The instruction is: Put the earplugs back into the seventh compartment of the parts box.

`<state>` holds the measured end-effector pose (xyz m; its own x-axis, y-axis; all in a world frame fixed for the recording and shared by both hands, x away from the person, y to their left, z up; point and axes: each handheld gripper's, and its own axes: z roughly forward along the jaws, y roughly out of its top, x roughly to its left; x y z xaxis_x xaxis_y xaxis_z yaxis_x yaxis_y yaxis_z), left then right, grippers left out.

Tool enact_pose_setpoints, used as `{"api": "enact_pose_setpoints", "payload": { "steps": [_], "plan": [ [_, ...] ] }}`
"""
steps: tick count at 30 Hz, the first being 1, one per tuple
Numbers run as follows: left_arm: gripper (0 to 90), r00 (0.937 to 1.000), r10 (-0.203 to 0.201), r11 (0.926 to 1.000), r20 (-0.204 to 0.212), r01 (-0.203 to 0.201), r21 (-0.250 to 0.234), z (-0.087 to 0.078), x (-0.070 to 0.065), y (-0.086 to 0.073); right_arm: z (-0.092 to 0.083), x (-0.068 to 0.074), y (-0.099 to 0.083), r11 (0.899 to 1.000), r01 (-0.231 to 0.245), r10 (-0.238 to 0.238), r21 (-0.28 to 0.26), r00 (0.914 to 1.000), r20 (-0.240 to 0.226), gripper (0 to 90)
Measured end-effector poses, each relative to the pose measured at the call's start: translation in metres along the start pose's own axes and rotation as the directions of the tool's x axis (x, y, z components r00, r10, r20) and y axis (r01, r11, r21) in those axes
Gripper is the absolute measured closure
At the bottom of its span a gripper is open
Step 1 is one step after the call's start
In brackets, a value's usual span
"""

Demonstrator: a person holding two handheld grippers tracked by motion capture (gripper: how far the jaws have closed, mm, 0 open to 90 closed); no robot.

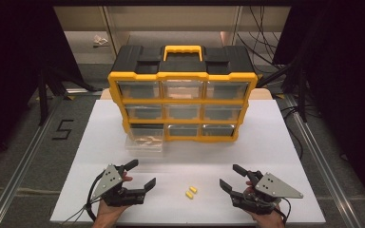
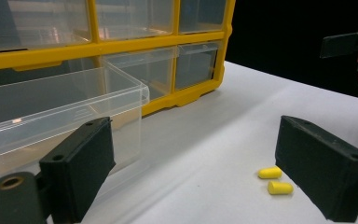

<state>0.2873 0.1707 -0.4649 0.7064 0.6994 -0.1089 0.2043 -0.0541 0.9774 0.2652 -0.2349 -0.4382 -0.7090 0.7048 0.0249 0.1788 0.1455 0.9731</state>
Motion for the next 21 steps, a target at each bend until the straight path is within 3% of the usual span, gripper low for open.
{"api": "enact_pose_setpoints", "payload": {
  "steps": [12,14,15,21],
  "plan": [
    [11.2,0.9999,0.009,1.0,0.009,-0.009,0.001,-0.001,-0.001,0.0,0.001,-0.001,0.002,1.0,-0.001,0.001,-0.008,1.0,-0.002,34.4],
    [11.2,0.9999,0.013,0.9999,0.01,-0.013,0.001,0.0,-0.002,0.0,0.002,0.0,0.004,1.0,-0.002,0.002,0.0,0.9994,-0.035,34.0],
    [11.2,0.9998,0.015,0.9999,0.01,-0.015,0.003,0.0,-0.002,0.0,0.006,0.0,0.007,1.0,0.003,-0.001,0.025,0.997,-0.078,33.3],
    [11.2,0.9998,0.017,0.9998,0.01,-0.017,0.007,0.0,-0.002,0.0,0.013,0.008,0.012,0.996,0.057,-0.048,0.074,0.9922,-0.115,34.0]
  ]
}}
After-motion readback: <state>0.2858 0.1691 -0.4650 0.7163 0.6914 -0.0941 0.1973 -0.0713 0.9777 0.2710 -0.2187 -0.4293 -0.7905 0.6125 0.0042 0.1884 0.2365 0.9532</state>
